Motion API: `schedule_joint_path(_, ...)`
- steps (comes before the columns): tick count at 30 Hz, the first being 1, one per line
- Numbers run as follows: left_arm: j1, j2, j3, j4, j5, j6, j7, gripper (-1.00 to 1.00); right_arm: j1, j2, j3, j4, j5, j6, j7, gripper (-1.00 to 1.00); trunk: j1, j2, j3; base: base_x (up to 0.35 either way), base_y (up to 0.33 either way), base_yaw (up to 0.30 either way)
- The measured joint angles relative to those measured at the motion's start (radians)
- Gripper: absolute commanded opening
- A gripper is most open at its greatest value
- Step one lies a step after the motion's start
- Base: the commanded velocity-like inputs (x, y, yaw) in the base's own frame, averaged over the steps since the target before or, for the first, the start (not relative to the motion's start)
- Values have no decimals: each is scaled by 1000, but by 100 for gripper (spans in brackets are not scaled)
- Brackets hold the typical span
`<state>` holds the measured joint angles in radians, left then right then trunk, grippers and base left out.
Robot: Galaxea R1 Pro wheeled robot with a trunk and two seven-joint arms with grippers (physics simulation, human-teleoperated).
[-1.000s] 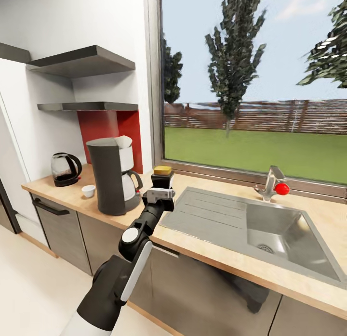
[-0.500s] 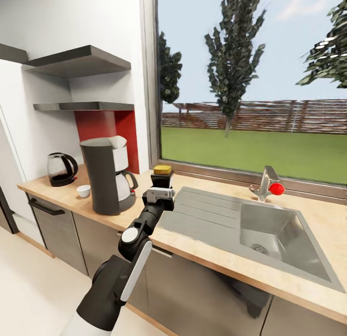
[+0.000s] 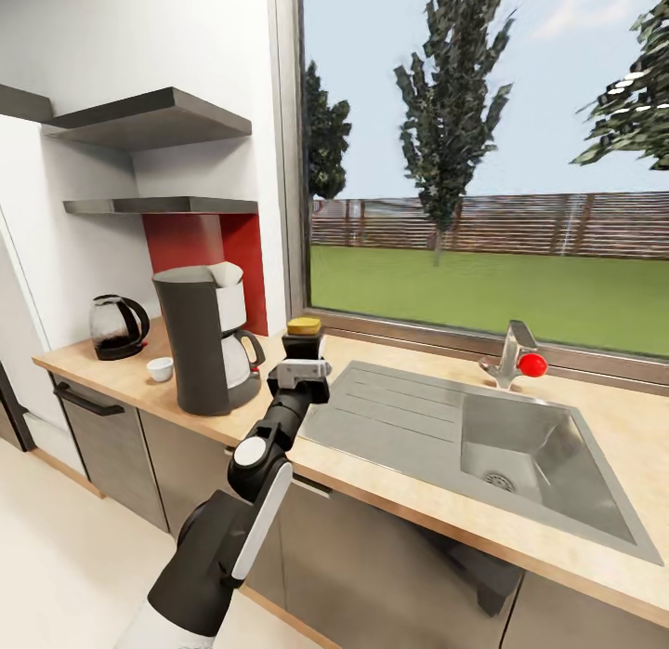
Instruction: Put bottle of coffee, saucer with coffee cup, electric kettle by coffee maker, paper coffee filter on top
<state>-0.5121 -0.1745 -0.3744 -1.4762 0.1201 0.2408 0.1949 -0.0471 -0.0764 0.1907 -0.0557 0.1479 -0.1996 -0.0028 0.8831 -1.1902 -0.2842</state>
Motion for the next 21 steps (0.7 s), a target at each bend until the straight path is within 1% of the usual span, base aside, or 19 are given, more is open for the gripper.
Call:
schedule_joint_path(4, -35, 0, 1, 3, -2, 3, 10, -100, 0, 0, 0, 0, 0, 0, 0, 100, 0, 0, 0, 0, 0, 0)
schedule_joint_path(9, -60, 0, 2, 5, -2, 12, 13, -100, 0, 0, 0, 0, 0, 0, 0, 100, 0, 0, 0, 0, 0, 0)
schedule_joint_path(10, -70, 0, 8, 6, -2, 17, 13, -100, 0, 0, 0, 0, 0, 0, 0, 100, 0, 0, 0, 0, 0, 0)
schedule_joint_path(12, -80, 0, 31, 9, -3, 33, 13, -100, 0, 0, 0, 0, 0, 0, 0, 100, 0, 0, 0, 0, 0, 0)
schedule_joint_path(13, -84, 0, 51, 9, -5, 51, 12, -100, 0, 0, 0, 0, 0, 0, 0, 100, 0, 0, 0, 0, 0, 0)
schedule_joint_path(15, -90, 0, 68, 10, -3, 67, 12, -100, 0, 0, 0, 0, 0, 0, 0, 100, 0, 0, 0, 0, 0, 0)
schedule_joint_path(17, -114, 0, 90, 16, -4, 88, 11, -100, 0, 0, 0, 0, 0, 0, 0, 100, 0, 0, 0, 0, 0, 0)
schedule_joint_path(18, -119, 0, 92, 20, -2, 90, 11, -100, 0, 0, 0, 0, 0, 0, 0, 100, 0, 0, 0, 0, 0, 0)
schedule_joint_path(20, -150, 0, 98, 50, -1, 95, 11, -100, 0, 0, 0, 0, 0, 0, 0, 100, 0, 0, 0, 0, 0, 0)
schedule_joint_path(21, -157, 0, 99, 60, -1, 96, 11, -100, 0, 0, 0, 0, 0, 0, 0, 100, 0, 0, 0, 0, 0, 0)
